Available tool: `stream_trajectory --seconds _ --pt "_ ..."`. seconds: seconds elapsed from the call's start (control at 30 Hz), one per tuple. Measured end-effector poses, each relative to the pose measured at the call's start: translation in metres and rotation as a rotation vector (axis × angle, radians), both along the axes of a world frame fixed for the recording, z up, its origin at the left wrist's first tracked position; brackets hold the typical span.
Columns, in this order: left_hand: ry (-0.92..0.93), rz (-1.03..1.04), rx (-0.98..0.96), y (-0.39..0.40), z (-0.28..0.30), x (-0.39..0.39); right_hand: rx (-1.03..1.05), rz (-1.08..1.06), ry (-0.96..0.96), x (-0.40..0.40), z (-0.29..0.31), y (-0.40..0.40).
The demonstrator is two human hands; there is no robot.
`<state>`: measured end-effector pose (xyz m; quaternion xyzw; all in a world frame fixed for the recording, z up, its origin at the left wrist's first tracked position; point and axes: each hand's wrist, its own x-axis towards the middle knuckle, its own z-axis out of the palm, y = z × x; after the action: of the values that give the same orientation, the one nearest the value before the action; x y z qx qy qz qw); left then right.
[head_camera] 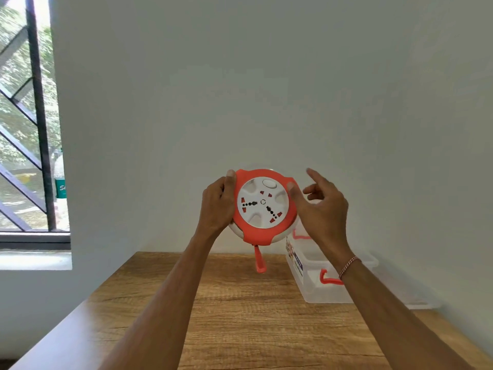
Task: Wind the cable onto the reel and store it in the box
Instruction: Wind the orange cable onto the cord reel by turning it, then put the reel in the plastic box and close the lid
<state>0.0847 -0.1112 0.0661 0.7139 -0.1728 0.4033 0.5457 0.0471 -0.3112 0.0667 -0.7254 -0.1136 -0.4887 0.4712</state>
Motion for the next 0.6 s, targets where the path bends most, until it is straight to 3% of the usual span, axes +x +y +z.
stream_trajectory --seconds 0.13,0.23,0.33,0.5,0.6 --pt "0.08 -0.091 -0.082 -0.015 -0.008 -0.001 0.417 0.506 0.45 -0.004 -0.009 -0.006" --pt "0.13 -0.154 -0.143 -0.037 -0.014 -0.003 0.521 0.745 0.482 -0.009 -0.025 -0.004" --pt "0.151 -0.195 -0.175 -0.058 -0.018 -0.008 0.717 0.746 0.418 -0.013 -0.029 -0.009" --pt "0.246 -0.389 -0.113 -0.071 -0.019 -0.011 0.797 0.641 0.385 -0.019 -0.03 -0.036" --pt "0.384 -0.284 -0.036 -0.085 -0.024 -0.006 0.851 0.564 0.352 -0.024 -0.025 -0.053"
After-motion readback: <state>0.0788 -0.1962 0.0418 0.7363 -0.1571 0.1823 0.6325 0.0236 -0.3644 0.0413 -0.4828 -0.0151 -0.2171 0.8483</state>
